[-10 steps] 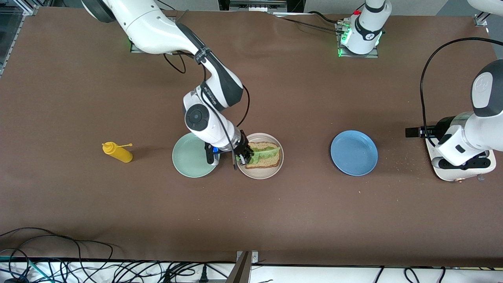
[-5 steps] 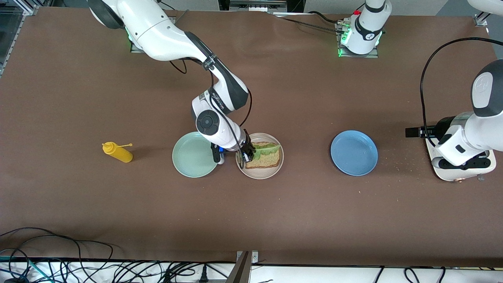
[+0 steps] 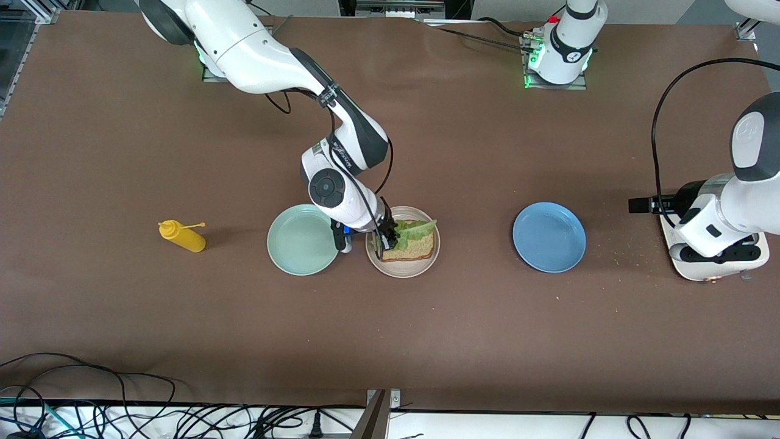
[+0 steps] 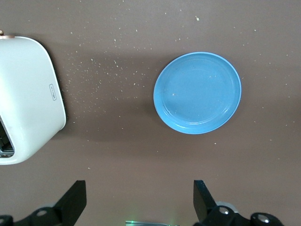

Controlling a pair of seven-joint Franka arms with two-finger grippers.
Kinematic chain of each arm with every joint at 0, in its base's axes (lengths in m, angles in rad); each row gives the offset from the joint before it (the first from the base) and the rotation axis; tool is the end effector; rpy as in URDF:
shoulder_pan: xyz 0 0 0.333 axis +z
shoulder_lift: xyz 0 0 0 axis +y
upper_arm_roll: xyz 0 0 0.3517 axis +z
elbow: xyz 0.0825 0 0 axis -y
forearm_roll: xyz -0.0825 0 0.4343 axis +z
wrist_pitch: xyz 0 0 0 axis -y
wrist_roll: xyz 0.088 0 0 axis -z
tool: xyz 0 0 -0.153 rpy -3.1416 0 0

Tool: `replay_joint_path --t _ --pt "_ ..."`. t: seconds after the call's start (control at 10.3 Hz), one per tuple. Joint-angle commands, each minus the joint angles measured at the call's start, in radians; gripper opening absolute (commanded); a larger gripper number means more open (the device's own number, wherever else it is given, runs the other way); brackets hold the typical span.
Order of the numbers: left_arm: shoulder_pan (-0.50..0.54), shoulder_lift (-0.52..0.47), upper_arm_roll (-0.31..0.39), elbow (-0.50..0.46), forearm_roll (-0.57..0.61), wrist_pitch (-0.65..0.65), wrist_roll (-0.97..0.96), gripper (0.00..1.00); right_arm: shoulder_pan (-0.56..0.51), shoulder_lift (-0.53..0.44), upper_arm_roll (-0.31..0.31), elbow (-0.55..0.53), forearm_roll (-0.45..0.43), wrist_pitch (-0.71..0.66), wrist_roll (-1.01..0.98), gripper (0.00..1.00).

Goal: Make sandwich on beige plate with both arms
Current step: 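Lower the lettuce onto the bread and open the right gripper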

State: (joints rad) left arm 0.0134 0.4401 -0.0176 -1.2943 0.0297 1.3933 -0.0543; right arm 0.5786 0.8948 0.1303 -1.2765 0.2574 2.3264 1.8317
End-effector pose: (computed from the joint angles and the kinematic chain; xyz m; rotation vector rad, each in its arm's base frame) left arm 0.6982 0.0041 0.4532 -3.0638 -0.0777 0.5265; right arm 0.6483 0.5397 0.1808 -2.2576 1.7928 0.3465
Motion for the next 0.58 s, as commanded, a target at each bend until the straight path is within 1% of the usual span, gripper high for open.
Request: replay_joint_path --t 0.0,0.1,0.19,0.29,0.48 --pt "0.002 -0.017 -0.008 -0.013 0.033 -0.002 0.005 1.00 -0.002 -0.005 -0.006 0.011 0.002 -0.002 0.008 0.37" --pt "0.002 -0.017 -0.008 -0.013 0.033 -0.004 0.005 1.00 -0.005 -0.007 -0.008 0.011 0.002 -0.004 0.009 0.56" --pt "0.002 -0.015 -0.008 -0.014 0.033 -0.002 0.005 1.00 -0.008 -0.011 -0.009 0.012 0.002 -0.010 0.009 0.70" --pt "0.002 -0.015 -0.008 -0.014 0.033 -0.002 0.005 1.00 -0.008 -0.013 -0.011 0.023 0.002 -0.028 0.011 0.73" --pt "0.002 -0.015 -0.008 -0.014 0.033 -0.004 0.005 1.00 -0.008 -0.013 -0.030 0.069 0.003 -0.106 0.009 0.97"
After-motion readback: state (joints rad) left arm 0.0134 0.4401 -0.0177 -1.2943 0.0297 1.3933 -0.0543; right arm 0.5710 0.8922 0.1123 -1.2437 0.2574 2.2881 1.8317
